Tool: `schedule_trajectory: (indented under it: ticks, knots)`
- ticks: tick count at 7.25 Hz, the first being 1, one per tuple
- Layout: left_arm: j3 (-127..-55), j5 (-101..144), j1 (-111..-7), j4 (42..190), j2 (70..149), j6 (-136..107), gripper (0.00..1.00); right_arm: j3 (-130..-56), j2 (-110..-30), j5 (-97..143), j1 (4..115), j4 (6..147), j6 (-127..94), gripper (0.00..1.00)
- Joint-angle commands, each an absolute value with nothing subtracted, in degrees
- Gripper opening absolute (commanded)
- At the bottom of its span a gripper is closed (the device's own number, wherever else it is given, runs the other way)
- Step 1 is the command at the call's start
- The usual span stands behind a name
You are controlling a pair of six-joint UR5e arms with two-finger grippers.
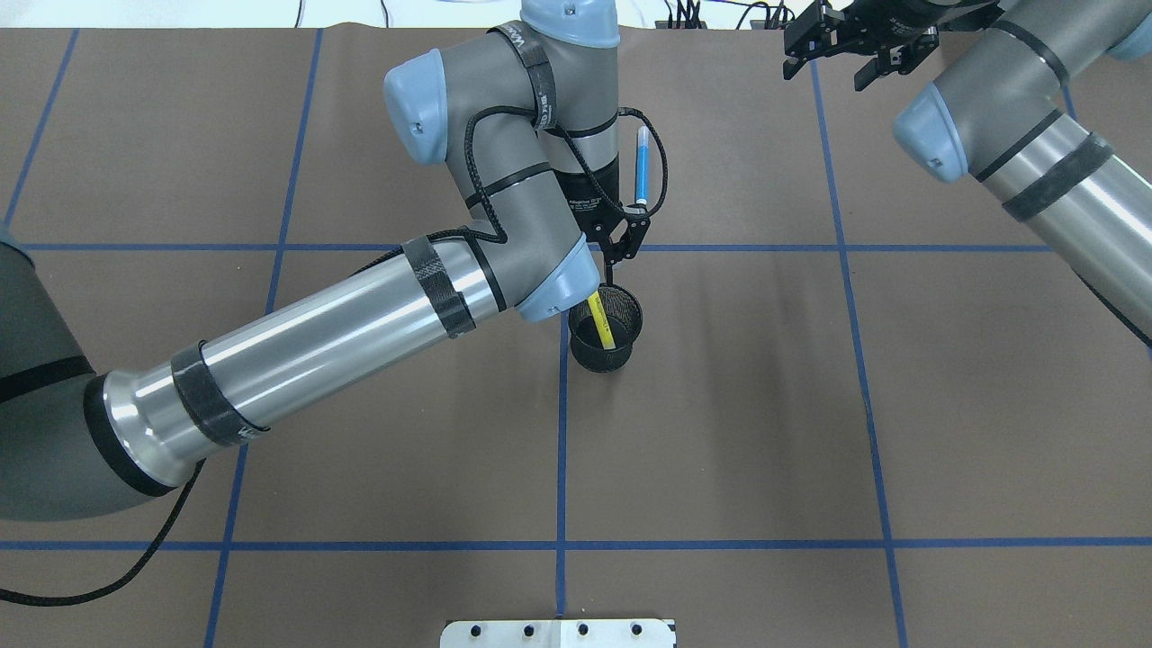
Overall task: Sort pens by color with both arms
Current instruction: 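Grasp the yellow highlighter in the cup with the left gripper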
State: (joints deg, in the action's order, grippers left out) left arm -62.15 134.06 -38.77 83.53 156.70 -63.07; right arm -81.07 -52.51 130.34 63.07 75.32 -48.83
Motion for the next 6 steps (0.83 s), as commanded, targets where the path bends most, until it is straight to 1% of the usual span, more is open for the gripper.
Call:
schedule_trajectory:
  ticks: [1, 5, 6]
  knots:
    - [-62.14, 134.12, -38.67, 83.76, 156.71, -63.11, 0.49, -81.04, -52.65, 130.34, 63.11, 75.32, -48.6, 1.0]
    - [-61.79, 133.69, -38.58, 84.72, 156.45, -63.28, 0.49, -81.12, -52.73, 130.34, 63.11, 75.32, -48.6, 1.0]
    - [-61.44, 133.59, -38.5, 84.99, 156.53, -63.37, 0.47, -81.12, -52.73, 130.17, 63.11, 75.32, -48.6, 1.0]
